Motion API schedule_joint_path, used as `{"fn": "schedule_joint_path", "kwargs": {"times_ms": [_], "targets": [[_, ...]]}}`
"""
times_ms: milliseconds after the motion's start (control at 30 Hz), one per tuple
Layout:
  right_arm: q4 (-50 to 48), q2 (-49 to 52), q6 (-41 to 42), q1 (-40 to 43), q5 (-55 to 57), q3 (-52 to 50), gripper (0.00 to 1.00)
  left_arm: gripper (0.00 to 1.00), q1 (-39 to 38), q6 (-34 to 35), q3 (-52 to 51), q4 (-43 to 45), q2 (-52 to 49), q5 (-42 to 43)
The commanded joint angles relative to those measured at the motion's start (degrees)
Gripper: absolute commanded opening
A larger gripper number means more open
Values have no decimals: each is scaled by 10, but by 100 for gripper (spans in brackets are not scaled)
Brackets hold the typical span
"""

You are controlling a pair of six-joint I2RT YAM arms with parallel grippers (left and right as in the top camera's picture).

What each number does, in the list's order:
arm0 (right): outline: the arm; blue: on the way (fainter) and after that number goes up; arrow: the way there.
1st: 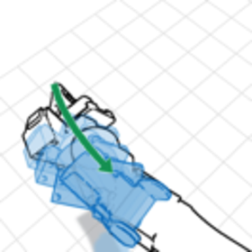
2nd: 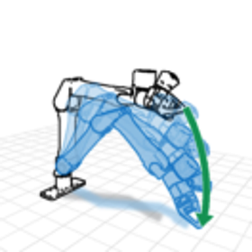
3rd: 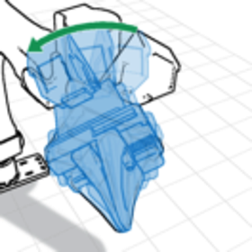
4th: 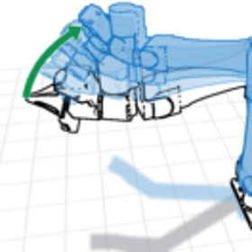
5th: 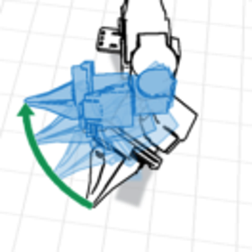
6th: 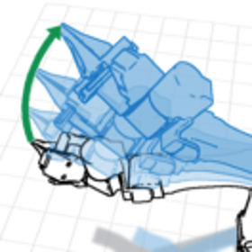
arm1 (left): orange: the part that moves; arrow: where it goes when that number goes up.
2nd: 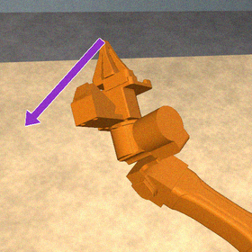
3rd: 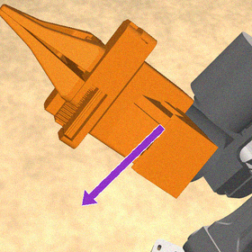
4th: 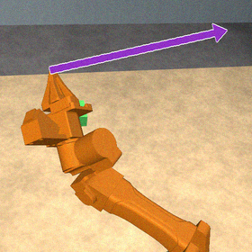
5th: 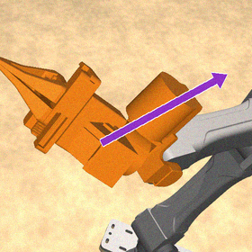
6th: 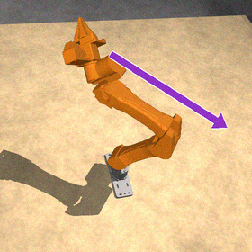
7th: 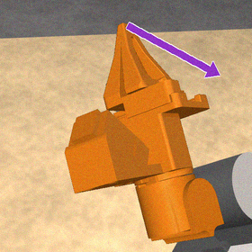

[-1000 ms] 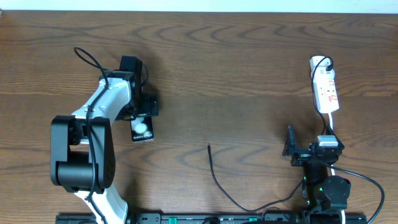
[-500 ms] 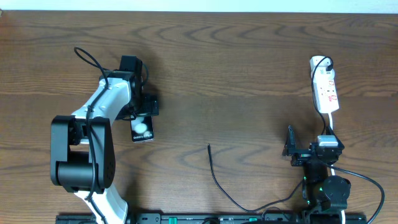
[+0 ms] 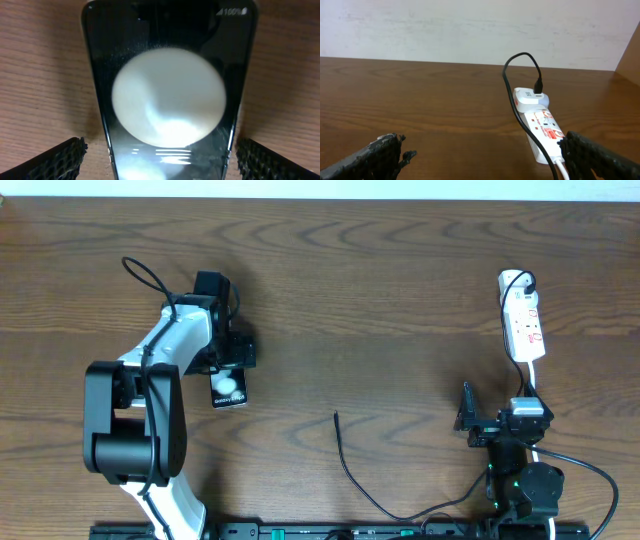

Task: Plug charger to phone and switch on socket
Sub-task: 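Close the left gripper on the phone's sides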

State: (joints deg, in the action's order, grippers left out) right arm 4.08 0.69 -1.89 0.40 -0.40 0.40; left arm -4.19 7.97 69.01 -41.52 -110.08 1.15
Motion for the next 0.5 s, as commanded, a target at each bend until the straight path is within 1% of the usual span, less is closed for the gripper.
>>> {"fn": "schedule_joint_path", "kwargs": {"times_ms": [0, 133, 300, 467], "targets": [[3, -4, 6, -7, 3, -1, 99, 98, 2, 9, -6, -1, -17, -1], [3, -4, 6, -7, 3, -1, 99, 98, 2, 9, -6, 2, -19, 0], [3, -4, 6, -7, 3, -1, 99, 98, 2, 9, -6, 5, -19, 50], [3, -4, 6, -7, 3, -1, 99, 98, 2, 9, -7, 5, -19, 51]]}}
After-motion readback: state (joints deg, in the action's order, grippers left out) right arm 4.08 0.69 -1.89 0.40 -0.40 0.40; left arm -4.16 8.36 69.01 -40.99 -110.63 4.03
